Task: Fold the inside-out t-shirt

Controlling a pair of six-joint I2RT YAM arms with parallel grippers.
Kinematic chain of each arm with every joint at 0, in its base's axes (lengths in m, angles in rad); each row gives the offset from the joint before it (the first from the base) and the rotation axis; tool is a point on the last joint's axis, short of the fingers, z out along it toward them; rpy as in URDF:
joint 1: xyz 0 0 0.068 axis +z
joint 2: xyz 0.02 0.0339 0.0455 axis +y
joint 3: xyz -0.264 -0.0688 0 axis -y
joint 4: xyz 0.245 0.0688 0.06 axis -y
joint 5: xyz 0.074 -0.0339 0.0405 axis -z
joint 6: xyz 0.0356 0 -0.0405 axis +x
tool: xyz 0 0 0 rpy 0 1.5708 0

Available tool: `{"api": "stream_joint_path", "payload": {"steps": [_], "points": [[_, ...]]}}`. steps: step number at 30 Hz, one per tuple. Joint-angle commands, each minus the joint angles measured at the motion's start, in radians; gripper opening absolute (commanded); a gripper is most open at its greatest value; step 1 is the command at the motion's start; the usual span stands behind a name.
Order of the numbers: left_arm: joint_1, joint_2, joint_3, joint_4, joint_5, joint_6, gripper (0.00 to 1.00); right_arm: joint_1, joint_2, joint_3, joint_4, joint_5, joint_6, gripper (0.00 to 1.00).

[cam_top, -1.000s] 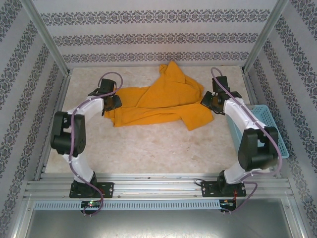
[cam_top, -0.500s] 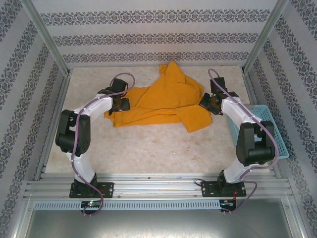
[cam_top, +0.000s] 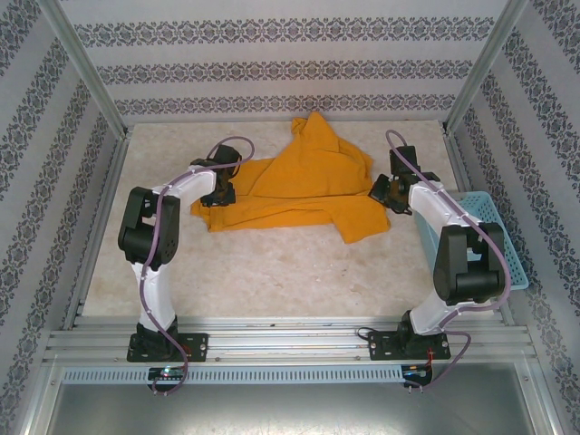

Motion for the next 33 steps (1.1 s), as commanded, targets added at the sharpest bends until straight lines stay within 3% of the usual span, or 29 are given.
{"api": "stream_joint_path", "payload": {"steps": [1,6,13,18,25,33], "points": [[0.000,-0.028,0.022,-0.056,-0.052,0.007,0.13,-0.012,-0.028,-0.011,0.001,0.001,-0.019,0.00],[0.021,-0.157,-0.058,-0.018,-0.004,-0.003,0.00,-0.025,-0.029,0.002,-0.025,0.038,-0.031,0.00],[0.216,-0.518,-0.396,0.306,0.462,-0.103,0.00,-0.050,-0.038,0.021,-0.051,0.069,-0.039,0.00],[0.329,-0.641,-0.592,0.624,0.726,-0.250,0.00,-0.048,-0.043,0.030,-0.043,0.030,-0.033,0.00],[0.249,-0.532,-0.377,0.429,0.740,-0.127,0.00,-0.046,-0.062,0.054,-0.043,-0.006,-0.022,0.00],[0.278,-0.700,-0.386,0.744,0.917,-0.309,0.00,-0.077,-0.175,0.096,-0.080,0.017,-0.017,0.00]]}}
